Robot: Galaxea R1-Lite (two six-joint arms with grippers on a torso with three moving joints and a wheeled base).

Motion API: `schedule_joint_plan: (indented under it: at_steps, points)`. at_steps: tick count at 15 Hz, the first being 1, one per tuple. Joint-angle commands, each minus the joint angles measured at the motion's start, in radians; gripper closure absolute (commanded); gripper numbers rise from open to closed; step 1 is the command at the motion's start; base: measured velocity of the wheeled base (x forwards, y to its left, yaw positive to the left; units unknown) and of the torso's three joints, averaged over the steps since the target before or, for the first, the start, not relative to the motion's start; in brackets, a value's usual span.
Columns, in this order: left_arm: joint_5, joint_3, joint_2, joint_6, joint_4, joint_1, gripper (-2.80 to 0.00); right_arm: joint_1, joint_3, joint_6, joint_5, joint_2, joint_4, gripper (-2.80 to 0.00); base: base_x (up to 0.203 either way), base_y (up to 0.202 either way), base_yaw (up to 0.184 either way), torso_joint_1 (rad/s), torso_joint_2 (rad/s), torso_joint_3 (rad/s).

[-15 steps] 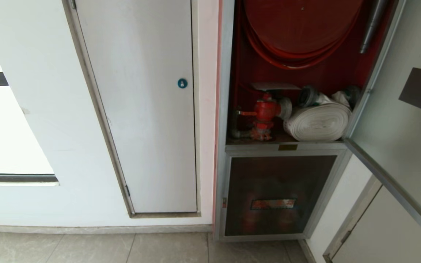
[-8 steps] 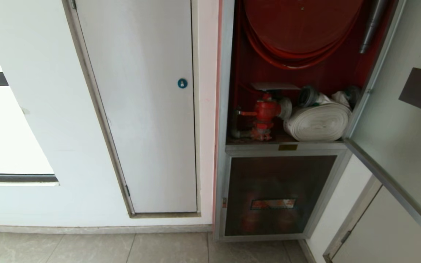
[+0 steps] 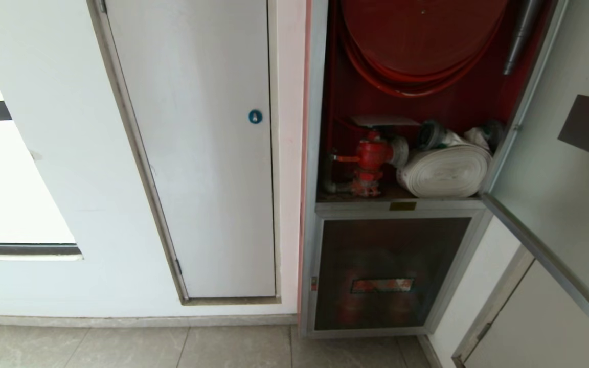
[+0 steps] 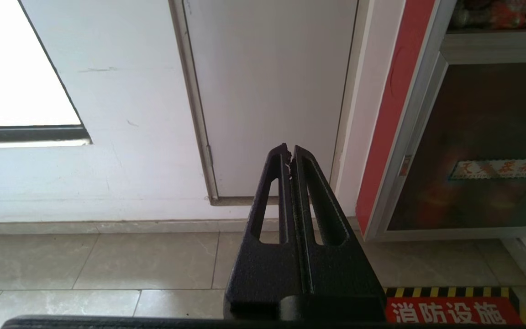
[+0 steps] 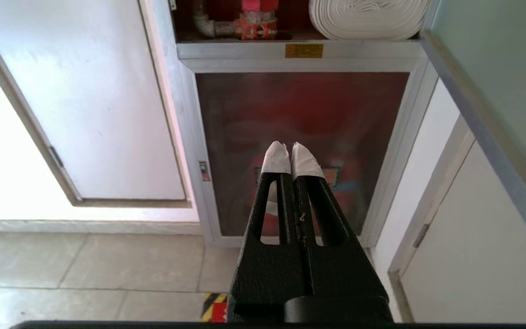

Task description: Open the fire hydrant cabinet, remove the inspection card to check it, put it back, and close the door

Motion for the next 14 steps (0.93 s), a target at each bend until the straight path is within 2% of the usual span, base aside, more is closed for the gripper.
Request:
schedule_joint_plan:
  at_steps: [1, 14]
  points:
    - [0.000, 0.012, 0.001, 0.000, 0.000, 0.000, 0.00, 0.001, 0.004, 0.007, 0.000, 0.002, -0.001, 0.00, 0.000, 0.000, 0.000, 0.000, 0.00, 0.000]
    - [0.000, 0.012, 0.001, 0.000, 0.000, 0.000, 0.00, 0.001, 0.004, 0.011, -0.002, 0.002, -0.002, 0.00, 0.000, 0.000, 0.000, 0.000, 0.00, 0.000]
